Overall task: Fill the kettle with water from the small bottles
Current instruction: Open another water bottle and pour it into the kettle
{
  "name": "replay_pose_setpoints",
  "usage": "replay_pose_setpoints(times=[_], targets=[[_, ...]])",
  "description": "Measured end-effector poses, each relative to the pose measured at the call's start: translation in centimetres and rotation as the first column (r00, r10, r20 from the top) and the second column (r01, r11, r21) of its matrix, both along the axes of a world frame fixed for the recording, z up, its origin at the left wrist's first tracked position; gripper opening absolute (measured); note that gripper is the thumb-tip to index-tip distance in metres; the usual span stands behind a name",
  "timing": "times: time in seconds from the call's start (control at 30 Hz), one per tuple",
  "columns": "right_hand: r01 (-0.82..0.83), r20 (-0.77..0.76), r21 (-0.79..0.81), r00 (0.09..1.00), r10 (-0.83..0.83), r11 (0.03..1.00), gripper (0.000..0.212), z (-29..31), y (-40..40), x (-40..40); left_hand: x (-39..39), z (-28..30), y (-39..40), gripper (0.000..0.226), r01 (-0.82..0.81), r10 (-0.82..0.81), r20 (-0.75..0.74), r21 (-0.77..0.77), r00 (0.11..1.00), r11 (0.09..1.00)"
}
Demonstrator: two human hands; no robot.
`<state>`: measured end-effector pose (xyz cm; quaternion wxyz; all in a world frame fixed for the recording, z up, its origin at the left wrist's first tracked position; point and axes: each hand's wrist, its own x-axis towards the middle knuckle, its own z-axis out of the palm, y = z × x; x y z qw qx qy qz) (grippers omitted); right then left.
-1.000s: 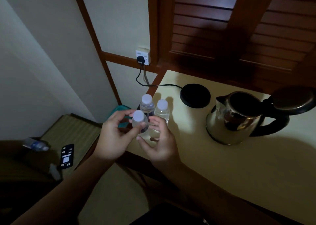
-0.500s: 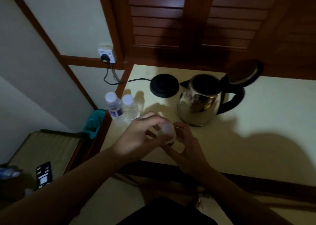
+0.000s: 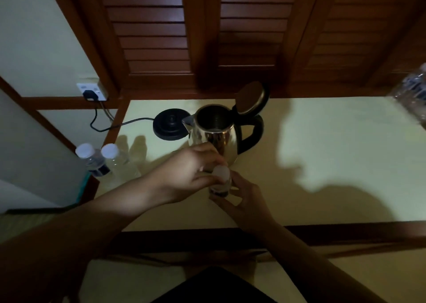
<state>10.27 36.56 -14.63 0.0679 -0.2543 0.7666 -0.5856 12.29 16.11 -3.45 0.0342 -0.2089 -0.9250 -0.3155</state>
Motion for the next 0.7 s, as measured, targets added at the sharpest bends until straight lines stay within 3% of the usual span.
replay_pose_setpoints(times=[0.2,0.3,0.4,0.6,0.7], targets=[[-0.034,-0.056,-0.001,0.998,0.034,0.999,0.054,-0.3,0.1,-0.4,1.7,-1.0,0.9,0.035,-0.169,0.166,-0.048,-0.068,0.985,0.983],[-0.018,-0.073,-0.003,0.997,0.018,1.0,0.052,-0.4,0.1,-0.3,2.0,-0.7,2.2,0.044,-0.282,0.221,-0.217,-0.306,0.951,0.909],[-0.015,-0.072,0.009,0.997,0.015,1.0,0.042,-0.2,0.1,-0.4,1.5,-0.5,3.2,0.044,-0.338,0.171,-0.369,-0.455,0.913,0.824],[0.002,-0.068,0.001,0.998,-0.002,1.0,0.039,-0.6,-0.1,-0.3,1.0,-1.1,3.6,0.058,-0.431,0.262,-0.375,-0.498,0.889,0.753],[0.013,-0.063,-0.004,0.998,-0.014,1.0,0.043,-0.9,0.0,-0.4,0.9,-0.9,3.1,0.053,-0.411,0.342,-0.243,-0.357,0.908,0.839]])
